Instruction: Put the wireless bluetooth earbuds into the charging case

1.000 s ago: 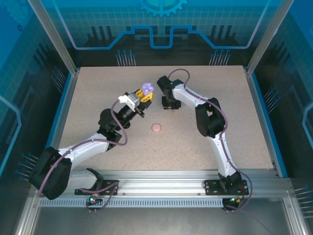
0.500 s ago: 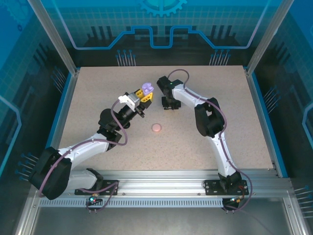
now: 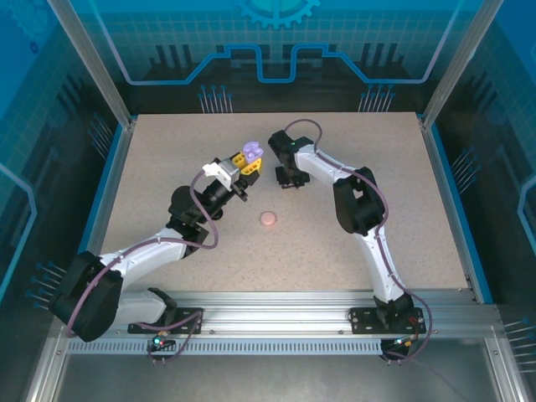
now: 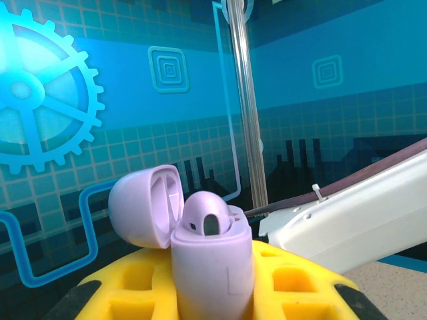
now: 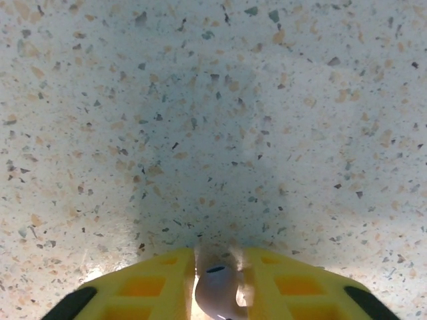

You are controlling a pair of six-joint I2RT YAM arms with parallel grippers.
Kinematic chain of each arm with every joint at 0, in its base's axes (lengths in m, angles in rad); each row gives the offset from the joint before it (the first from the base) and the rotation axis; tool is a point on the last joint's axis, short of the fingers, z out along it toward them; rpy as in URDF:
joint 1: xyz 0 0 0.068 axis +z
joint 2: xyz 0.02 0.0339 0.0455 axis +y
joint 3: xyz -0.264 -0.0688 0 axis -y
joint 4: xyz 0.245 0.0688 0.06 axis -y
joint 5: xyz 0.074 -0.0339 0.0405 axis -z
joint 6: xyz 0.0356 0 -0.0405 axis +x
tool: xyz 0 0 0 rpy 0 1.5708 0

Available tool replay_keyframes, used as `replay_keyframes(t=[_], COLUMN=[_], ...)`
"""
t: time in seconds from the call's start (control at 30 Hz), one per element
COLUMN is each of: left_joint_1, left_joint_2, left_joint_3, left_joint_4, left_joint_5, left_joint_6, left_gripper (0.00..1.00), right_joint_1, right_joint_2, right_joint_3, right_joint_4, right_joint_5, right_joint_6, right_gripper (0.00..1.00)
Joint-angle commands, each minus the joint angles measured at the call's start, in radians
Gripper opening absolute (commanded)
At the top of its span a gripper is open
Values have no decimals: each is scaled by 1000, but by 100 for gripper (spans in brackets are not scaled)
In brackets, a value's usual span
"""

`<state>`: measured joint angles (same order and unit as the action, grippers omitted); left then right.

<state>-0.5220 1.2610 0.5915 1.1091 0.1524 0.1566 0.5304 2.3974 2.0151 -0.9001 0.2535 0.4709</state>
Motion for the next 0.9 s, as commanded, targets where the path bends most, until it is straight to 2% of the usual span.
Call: replay_keyframes(t=[0.0, 0.2, 0.47, 0.7, 0.87], left_joint_1=[-1, 0, 0, -1, 1], left_joint_2=[-23, -31, -28, -27, -26], left_joint_3=[14, 19, 21, 25, 26], left_joint_4=[30, 16, 14, 8, 6], left_joint_5=[-7, -7, -5, -3, -2], left_joint_6=[-2, 3, 2, -4, -8], left_gripper=[0, 0, 0, 0, 0], right_joint_1=[-7, -15, -3, -2, -3], right_joint_2=[-2, -54, -134, -146, -99], right_joint_3=[-60, -127, -211, -196, -118], right_joint_4=[-6, 42, 97, 91, 53], right_joint_5=[7, -52, -113, -85, -64], right_joint_6=[-14, -81, -65, -57, -79], right_gripper=[35, 36, 34, 34, 34])
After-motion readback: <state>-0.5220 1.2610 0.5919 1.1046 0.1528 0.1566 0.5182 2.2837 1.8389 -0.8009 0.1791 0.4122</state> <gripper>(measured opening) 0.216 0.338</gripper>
